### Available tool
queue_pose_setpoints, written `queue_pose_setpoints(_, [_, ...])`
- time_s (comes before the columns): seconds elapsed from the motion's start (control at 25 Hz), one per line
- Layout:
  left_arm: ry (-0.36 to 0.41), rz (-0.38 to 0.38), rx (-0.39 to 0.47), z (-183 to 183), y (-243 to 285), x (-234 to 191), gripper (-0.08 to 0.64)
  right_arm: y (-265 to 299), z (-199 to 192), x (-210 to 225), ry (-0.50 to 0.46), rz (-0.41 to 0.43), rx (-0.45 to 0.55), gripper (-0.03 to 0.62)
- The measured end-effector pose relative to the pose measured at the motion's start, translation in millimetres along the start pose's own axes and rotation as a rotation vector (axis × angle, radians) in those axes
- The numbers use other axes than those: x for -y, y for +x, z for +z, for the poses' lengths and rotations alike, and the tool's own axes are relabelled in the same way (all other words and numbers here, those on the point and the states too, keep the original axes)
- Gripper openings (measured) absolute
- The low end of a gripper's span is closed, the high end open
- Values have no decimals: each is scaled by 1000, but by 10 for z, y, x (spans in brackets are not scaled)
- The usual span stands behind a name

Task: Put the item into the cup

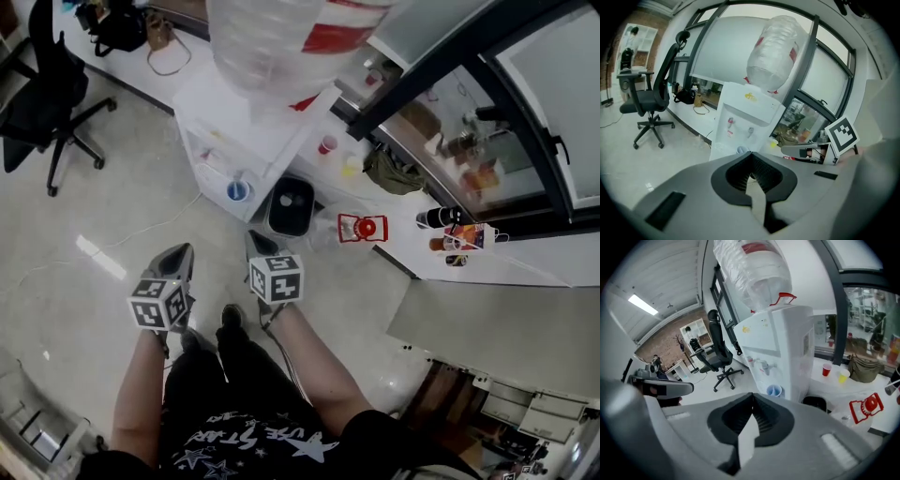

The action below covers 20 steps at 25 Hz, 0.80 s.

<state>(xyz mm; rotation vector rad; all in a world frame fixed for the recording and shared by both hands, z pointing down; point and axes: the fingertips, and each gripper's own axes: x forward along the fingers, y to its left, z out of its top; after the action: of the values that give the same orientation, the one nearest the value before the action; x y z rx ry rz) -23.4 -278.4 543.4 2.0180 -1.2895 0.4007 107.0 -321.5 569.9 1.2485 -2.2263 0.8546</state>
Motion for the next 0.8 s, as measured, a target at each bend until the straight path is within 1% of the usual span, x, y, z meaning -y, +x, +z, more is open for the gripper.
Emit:
queue_pose_setpoints(0.08, [5,4,-9,-49,-36,43,5,-68,-103,38,25,-1,-12,2])
queue_pose_setpoints(0.2, [29,13,3,-63,-94,60,5,-127,-179,82,38,-9,-13,2])
queue_pose_setpoints(0.36, [38,13,22,-86,-231,18,5,-164,-190,-2,13,-6,4,2])
queue_pose_setpoints(0.48, [29,14,49,-120,-419,-13,5,-245,-192,-161,-12,-1,27,2])
queue_pose_setpoints(0.64, [6,0,91,-250,-798,8,5,-473,-245,-511,-59,15,60,2])
queue_pose_setpoints(0.8, [43,-21,112,-370,-1200,99,5,-787,-286,-846,-89,18,97,2])
